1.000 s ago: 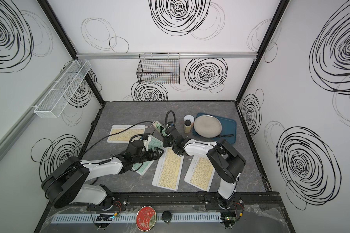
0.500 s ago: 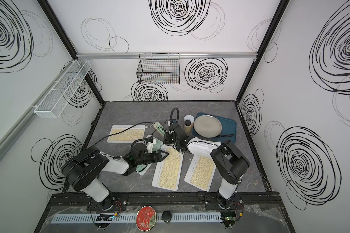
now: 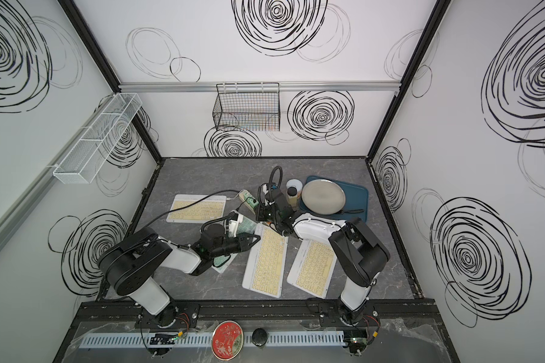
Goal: Unplug the wireless keyboard
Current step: Pick up the keyboard from the center of the board.
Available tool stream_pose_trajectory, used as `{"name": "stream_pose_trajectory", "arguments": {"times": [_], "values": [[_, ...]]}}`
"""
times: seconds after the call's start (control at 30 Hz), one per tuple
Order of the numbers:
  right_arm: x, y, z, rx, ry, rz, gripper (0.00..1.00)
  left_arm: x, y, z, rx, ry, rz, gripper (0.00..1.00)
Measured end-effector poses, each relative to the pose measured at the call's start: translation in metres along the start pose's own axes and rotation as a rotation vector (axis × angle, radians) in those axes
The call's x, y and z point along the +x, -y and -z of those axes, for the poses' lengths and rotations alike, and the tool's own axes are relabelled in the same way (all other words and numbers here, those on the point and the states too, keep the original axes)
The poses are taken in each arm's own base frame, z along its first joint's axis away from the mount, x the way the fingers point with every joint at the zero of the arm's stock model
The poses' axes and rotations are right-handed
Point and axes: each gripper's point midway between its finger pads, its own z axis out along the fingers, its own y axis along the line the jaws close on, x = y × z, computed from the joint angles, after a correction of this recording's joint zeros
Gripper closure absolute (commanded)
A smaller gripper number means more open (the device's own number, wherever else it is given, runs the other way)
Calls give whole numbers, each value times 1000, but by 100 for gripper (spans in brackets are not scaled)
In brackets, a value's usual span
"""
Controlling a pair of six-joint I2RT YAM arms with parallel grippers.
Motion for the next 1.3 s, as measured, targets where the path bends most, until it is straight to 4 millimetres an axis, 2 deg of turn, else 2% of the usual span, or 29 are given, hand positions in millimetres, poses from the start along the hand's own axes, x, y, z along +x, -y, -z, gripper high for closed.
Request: {"name": "stream_pose_trajectory", "arguments": {"times": [0.1,0.23,0.33,0.47,0.6,0.77,1.03,1.17,1.3], "values": [[-3,0,2,-3,11,-4,52,-2,5,2,10,2,6,95],[-3,6,10,3,18,-21,37,-4,10,4,21,8,0,100],[-1,21,19,26,24,-47,26,-6,13,6,24,13,-8,100],[6,42,34,50,29,-82,17,-12,15,12,11,26,-27,100],[7,44,49,5,52,-105,17,-15,22,20,5,32,-68,100],[5,21,61,-143,81,-125,18,-23,32,29,9,63,-121,100],[-7,-22,67,-369,115,-150,24,-26,31,33,18,55,-112,100],[-4,-41,69,-422,111,-131,26,-25,33,32,38,47,-100,100],[-4,-43,68,-422,117,-129,26,-23,33,33,48,43,-96,100]]}}
